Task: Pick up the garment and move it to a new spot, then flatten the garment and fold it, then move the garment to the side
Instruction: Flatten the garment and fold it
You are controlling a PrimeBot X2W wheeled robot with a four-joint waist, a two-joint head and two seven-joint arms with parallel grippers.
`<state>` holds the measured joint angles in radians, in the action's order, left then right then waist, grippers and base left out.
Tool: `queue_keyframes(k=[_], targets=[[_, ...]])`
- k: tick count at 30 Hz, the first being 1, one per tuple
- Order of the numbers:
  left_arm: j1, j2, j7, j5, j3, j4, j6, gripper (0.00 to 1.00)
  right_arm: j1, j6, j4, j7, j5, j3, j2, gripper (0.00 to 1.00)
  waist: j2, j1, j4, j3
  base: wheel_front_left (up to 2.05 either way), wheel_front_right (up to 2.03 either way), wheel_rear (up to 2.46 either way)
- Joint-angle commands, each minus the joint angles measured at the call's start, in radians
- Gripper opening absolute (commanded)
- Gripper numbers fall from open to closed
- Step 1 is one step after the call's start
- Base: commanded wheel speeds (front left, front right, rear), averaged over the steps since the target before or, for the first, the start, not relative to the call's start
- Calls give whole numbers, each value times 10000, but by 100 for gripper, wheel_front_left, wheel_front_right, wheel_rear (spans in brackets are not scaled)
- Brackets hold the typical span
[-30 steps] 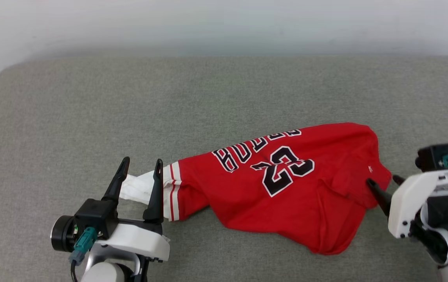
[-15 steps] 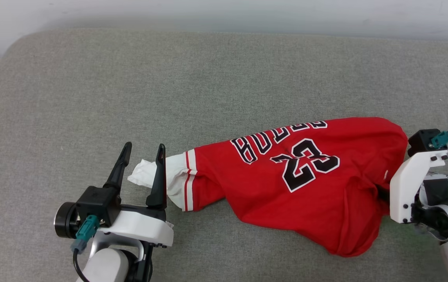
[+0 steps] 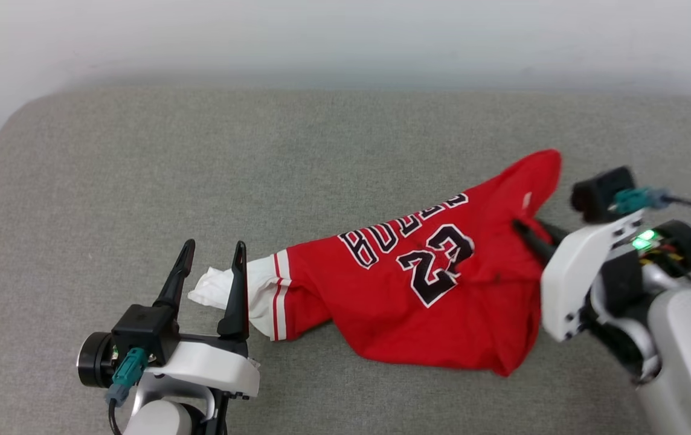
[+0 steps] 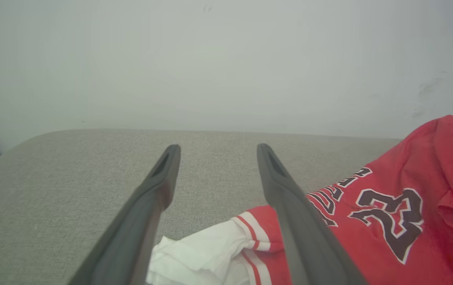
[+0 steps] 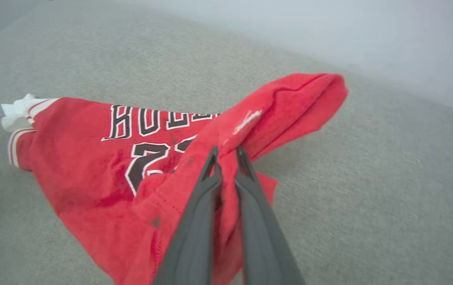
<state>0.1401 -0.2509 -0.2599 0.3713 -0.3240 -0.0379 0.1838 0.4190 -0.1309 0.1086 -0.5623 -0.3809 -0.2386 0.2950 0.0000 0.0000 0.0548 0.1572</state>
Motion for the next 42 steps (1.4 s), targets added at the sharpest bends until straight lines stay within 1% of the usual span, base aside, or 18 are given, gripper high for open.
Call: queue_keyframes(k=[1, 5, 8, 12, 14, 16, 17, 18, 19, 23, 28, 31, 32, 33, 34, 36, 42], targets=[[-116, -89, -23, 34, 14, 21, 8, 100, -369, 5, -476, 62, 24, -324, -72, 0, 0, 0, -103, -195, 0, 0, 0], [-285, -149, 59, 87, 12, 81, 44, 100, -1213, 5, -1532, -167, -73, -1502, 9, 0, 0, 0, -159, -407, 0, 0, 0], [-361, -184, 122, 90, -34, 128, 53, 100, -1921, 3, -1958, -446, -237, -2272, 103, 0, 0, 0, -154, -528, 0, 0, 0], [-494, -209, 180, 138, -94, 136, 59, 100, -3031, 3, -1773, -828, -578, -3117, 110, 0, 0, 0, -122, -664, 0, 0, 0], [-513, -209, 209, 176, -114, 124, 47, 100, -3519, 5, -1500, -825, -739, -3301, 45, 0, 0, 0, -84, -703, 0, 0, 0], [-544, -218, 218, 180, -124, 110, 53, 100, -3887, 5, -1200, -739, -786, -3264, -74, 0, 0, 0, -67, -724, 0, 0, 0], [-563, -226, 218, 181, -130, 96, 57, 100, -4021, 5, -1093, -600, -792, -3160, -152, 7, 0, 0, -64, -735, 0, 0, 0], [-583, -245, 213, 203, -126, 81, 47, 100, -4134, 3, -983, -455, -804, -3031, -245, 36, 0, 0, -64, -742, 0, 0, 0], [-597, -260, 209, 219, -126, 65, 31, 100, -4238, 3, -905, -305, -759, -2919, -327, 100, 0, 0, -62, -750, 0, 0, 0], [-647, -315, 211, 237, -139, 21, 34, 100, -4424, 5, -1079, 755, -649, -2454, -701, 100, 0, 0, -57, -780, 0, 0, 0], [-648, -348, 205, 268, -130, 34, 81, 100, -4602, 3, -1688, 2232, -518, -2075, -1012, 100, 0, 0, -63, -799, 0, 0, 0], [-613, -381, 186, 244, -98, 45, 116, 100, -4689, 3, -2013, 2813, -372, -1725, -1183, 100, 0, 0, -90, -809, 0, 0, 0], [-613, -381, 186, 244, -98, 45, 116, 100, -4689, 3, -2013, 2813, -372, -1725, -1183, 100, 0, 0, -90, -809, 0, 0, 0], [-612, -396, 180, 239, -84, 79, 148, 100, -4764, 3, -2110, 2840, -266, -1372, -1253, 100, 0, 0, -120, -811, 0, 0, 0], [-612, -396, 180, 239, -84, 79, 148, 100, -4764, 3, -2110, 2840, -266, -1372, -1253, 100, 0, 0, -120, -811, 0, 0, 0], [-610, -408, 186, 225, -78, 127, 183, 100, -4820, 5, -2116, 2558, -158, -931, -1197, 100, 0, 0, -144, -809, 0, 0, 0], [-528, -379, 261, 178, -132, 337, 321, 100, -4774, 3, -2287, 526, -70, -99, -526, 100, 0, 0, -146, -678, 0, 0, 0]])
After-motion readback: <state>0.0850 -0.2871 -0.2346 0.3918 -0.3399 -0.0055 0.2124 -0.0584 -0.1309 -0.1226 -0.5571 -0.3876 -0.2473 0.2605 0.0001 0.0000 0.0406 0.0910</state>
